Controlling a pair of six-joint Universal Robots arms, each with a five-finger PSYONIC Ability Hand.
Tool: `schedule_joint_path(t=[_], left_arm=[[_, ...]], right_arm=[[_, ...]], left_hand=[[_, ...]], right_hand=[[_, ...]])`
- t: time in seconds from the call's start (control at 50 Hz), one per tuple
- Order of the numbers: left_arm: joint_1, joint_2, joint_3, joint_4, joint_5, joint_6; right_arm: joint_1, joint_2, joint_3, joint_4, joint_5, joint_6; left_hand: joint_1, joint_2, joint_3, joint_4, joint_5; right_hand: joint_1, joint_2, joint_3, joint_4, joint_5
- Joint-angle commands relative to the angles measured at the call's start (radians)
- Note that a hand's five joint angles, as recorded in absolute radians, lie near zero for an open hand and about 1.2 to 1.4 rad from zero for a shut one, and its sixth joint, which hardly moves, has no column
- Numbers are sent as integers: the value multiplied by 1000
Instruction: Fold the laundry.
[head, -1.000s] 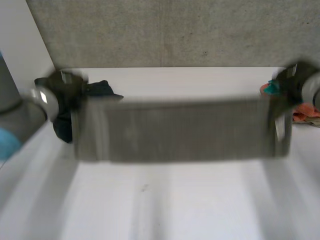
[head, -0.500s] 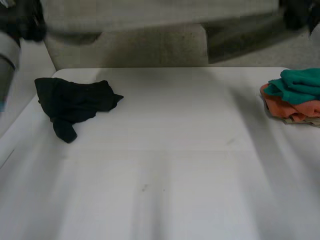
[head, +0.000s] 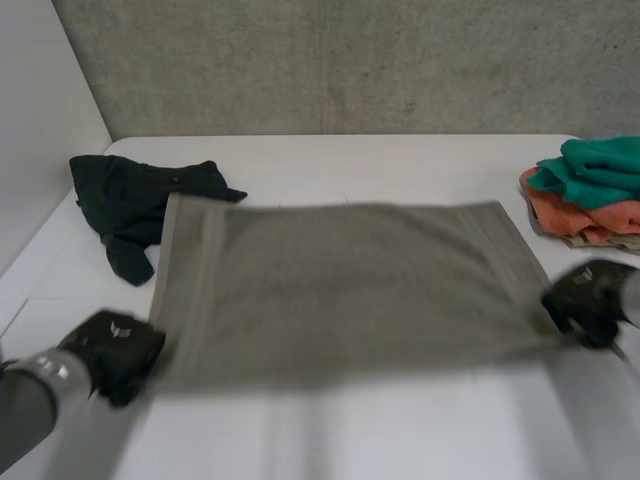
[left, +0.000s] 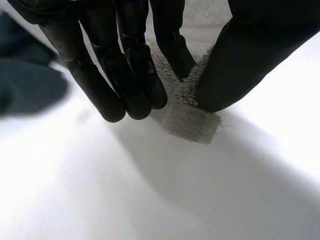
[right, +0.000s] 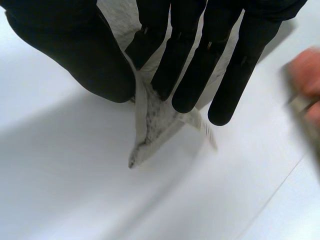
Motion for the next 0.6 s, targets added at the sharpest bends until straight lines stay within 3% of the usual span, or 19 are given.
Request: schedule_joint_path(t=[0.02,0.12,0.22,0.34,0.5,0.6], left_arm=[[38,143,9,-311,45,184],[-26,56,113,-213,53,124],[-126,-109,291,-63,-40,29],[-189,-280,484,42,-160,-37],[-229,-458,701,169,-203,-53],[-235,-553,840,166,-269,-43]], right_arm=[[-87,-86,71,176,-31,-333],[-53,-18,20,6,-35,-210],[12,81,-40,-180,-41,-57],[55,178,-89,-436,-34,17],[81,248,-145,-655,9,55],[91,298,-202,-712,25,80]], left_hand=[[241,197,205,199,231],[241,197,205,199,231],[241,197,205,199,231],[241,197,205,199,231],[241,197,205,199,231],[241,197,205,199,231]], right_hand=[[262,215,202,200,195],[262,215,202,200,195],[262,215,202,200,195],[262,215,202,200,195],[262,215,202,200,195],[262,215,202,200,195]])
